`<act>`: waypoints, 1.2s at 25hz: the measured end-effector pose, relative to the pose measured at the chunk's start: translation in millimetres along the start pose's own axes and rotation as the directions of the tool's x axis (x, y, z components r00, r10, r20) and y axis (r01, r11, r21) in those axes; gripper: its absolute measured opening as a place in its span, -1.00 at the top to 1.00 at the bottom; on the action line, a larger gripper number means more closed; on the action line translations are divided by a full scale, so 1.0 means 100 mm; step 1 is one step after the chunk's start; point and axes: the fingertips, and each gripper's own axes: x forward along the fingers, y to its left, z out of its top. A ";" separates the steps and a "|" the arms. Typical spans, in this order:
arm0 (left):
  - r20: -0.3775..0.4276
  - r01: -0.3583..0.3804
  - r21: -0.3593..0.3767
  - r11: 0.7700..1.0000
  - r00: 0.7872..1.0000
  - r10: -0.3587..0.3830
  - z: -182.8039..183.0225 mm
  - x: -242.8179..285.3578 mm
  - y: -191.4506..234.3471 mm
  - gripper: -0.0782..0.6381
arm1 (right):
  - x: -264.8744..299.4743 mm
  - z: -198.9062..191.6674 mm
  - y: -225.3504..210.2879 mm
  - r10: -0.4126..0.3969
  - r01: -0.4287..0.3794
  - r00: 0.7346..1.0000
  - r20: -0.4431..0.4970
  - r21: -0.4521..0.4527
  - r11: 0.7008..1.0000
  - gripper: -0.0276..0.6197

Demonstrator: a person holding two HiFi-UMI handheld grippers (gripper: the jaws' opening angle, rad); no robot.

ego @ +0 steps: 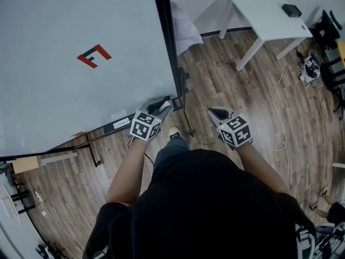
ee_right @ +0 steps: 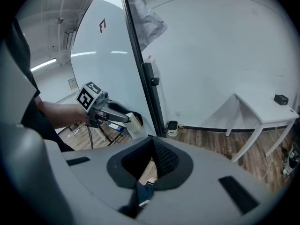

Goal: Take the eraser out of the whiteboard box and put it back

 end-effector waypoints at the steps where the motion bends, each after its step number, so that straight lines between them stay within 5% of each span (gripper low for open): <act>1: -0.006 0.004 -0.002 1.000 1.000 -0.004 -0.02 0.03 0.00 0.38 | 0.01 0.00 -0.01 0.000 0.000 1.000 -0.003 0.000 1.000 0.93; 30: -0.080 0.042 -0.034 0.999 0.996 -0.045 -0.34 0.38 0.10 0.38 | 0.17 -0.09 -0.15 -0.015 0.016 0.999 -0.029 0.038 0.999 0.93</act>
